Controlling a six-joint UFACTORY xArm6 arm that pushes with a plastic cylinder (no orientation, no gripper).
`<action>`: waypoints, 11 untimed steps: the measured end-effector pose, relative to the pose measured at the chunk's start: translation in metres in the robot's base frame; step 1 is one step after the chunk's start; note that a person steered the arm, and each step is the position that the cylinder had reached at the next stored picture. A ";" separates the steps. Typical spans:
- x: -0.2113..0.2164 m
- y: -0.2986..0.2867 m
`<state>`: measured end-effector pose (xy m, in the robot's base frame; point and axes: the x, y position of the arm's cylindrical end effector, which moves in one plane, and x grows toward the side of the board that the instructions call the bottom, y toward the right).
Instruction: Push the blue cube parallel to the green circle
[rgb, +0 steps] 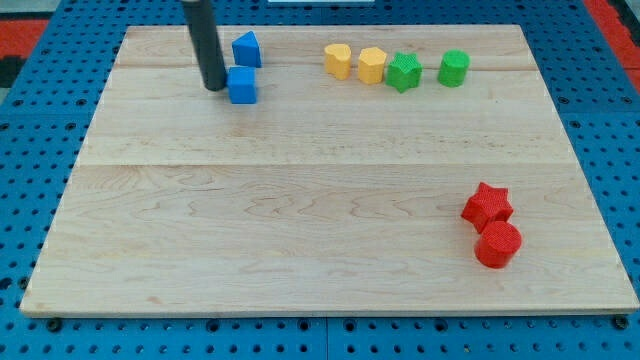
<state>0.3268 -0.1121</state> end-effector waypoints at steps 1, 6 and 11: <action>0.011 0.086; 0.039 0.195; 0.061 0.161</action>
